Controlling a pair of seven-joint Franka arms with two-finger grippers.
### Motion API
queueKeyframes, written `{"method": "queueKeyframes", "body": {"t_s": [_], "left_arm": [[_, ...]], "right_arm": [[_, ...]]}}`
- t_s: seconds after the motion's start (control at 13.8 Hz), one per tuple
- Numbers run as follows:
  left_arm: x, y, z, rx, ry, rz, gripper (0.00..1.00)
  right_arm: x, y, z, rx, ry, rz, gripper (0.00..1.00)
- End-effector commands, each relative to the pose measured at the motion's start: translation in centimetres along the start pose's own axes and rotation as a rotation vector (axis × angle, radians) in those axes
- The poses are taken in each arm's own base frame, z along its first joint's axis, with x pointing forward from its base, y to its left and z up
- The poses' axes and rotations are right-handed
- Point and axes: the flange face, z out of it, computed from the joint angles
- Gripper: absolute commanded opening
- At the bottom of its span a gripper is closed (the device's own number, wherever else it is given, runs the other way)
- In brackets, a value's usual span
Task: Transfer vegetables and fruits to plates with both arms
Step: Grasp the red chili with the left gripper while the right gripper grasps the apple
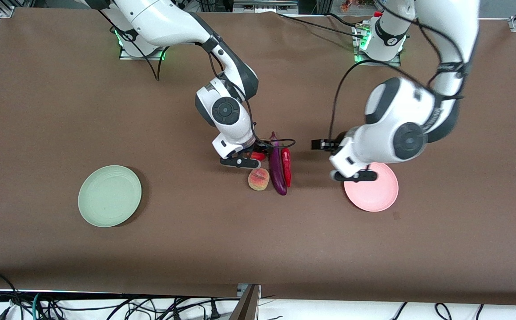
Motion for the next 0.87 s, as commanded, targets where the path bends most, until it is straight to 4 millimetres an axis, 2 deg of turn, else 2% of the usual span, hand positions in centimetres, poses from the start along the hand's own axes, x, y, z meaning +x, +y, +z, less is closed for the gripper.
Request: {"method": "queueKeyframes", "body": {"t_s": [0.0, 0.07, 0.14, 0.22, 0.29, 0.51, 0.65, 0.8], "left_arm": [[2.6, 2.5, 4.7, -0.023, 0.057, -0.01, 1.0], [3.0, 3.7, 6.6, -0.029, 0.088, 0.002, 1.0], [3.2, 5.1, 9.3, -0.026, 0.101, 0.016, 1.0], [3.9, 5.2, 11.9, -0.022, 0.113, -0.007, 1.0], [4.6, 5.2, 13.5, -0.028, 0.134, -0.039, 1.0], [4.7, 5.1, 14.8, -0.022, 0.139, -0.046, 1.0], [5.4, 4.0, 15.1, 0.031, 0.157, -0.028, 1.0], [5.3, 3.7, 15.9, 0.039, 0.146, -0.033, 1.0]], "right_arm": [[0.1, -0.1, 0.5, 0.002, 0.001, 0.011, 1.0], [-0.2, -0.3, 0.8, -0.002, 0.0, 0.005, 1.0], [-0.4, -0.4, 1.2, -0.006, -0.001, -0.003, 1.0], [-0.5, -0.4, 1.4, -0.007, -0.001, -0.004, 1.0], [-0.4, -0.5, 1.6, 0.002, 0.007, -0.003, 1.0], [-0.4, -0.5, 2.2, 0.009, 0.016, -0.004, 1.0], [-0.4, -0.4, 2.6, 0.006, 0.014, -0.005, 1.0], [-0.2, -0.5, 2.9, 0.023, 0.032, -0.008, 1.0]]}}
